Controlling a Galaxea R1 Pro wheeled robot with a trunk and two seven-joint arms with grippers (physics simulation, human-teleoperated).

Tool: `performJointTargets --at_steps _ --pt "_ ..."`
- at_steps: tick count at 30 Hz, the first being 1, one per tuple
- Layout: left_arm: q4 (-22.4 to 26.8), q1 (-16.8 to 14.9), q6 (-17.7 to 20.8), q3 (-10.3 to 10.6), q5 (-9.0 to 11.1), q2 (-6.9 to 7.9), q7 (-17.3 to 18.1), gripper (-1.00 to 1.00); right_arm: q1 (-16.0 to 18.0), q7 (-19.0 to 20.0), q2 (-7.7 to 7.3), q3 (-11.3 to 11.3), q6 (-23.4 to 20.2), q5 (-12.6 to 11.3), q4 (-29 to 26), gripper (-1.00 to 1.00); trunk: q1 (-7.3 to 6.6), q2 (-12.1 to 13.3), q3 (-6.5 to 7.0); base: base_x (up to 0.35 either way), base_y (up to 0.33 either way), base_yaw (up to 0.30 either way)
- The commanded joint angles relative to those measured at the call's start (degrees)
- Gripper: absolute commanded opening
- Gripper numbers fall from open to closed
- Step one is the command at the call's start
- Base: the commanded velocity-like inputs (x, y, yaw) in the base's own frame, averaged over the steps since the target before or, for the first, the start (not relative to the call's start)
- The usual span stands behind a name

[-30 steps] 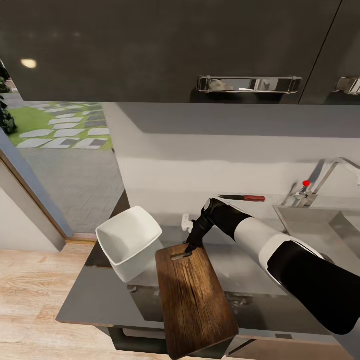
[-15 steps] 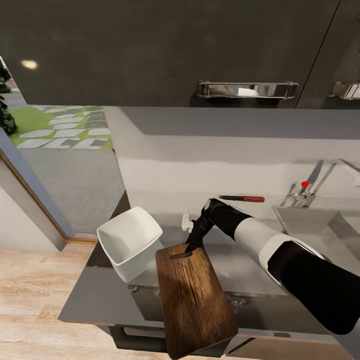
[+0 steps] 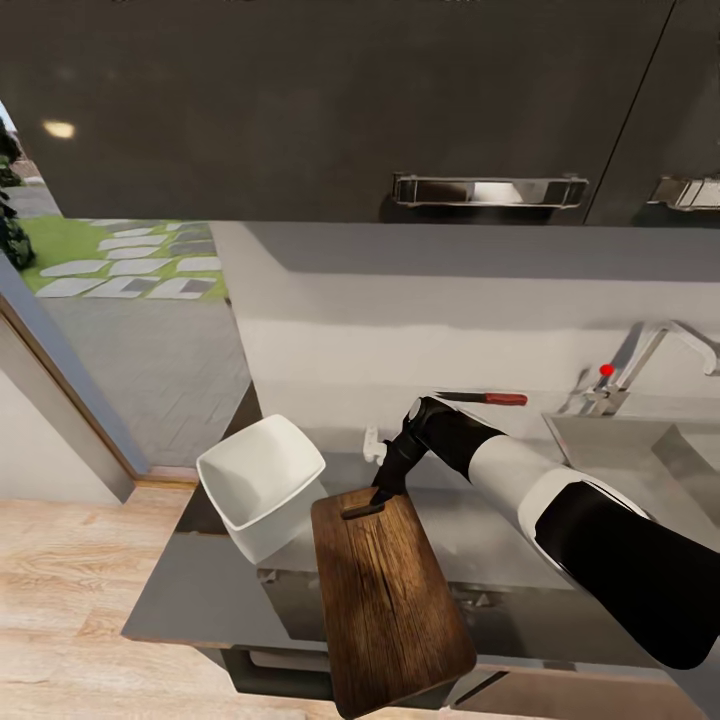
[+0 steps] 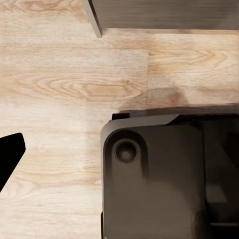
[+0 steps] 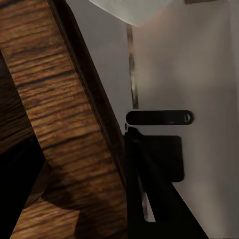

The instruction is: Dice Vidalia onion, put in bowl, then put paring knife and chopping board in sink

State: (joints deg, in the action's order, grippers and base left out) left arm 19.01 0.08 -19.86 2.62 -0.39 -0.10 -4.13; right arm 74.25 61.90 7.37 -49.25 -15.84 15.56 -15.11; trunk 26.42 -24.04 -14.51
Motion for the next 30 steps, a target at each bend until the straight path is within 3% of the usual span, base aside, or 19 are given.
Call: performJointTargets --at_steps 1,30 --pt "0.07 0.01 -0.09 0.28 -0.05 0.02 -0.43 1.00 0.02 0.33 0.01 0.29 -0.64 0.35 -0.09 -1.00 -0.19 0.32 0.09 0.000 0.000 0.000" --pt "0.06 0.01 -0.06 0.30 -0.05 0.02 -0.39 1.00 0.18 -0.02 0.01 0.47 -1.18 0.18 -1.40 -1.00 -0.63 1.12 0.45 0.000 0.000 0.000"
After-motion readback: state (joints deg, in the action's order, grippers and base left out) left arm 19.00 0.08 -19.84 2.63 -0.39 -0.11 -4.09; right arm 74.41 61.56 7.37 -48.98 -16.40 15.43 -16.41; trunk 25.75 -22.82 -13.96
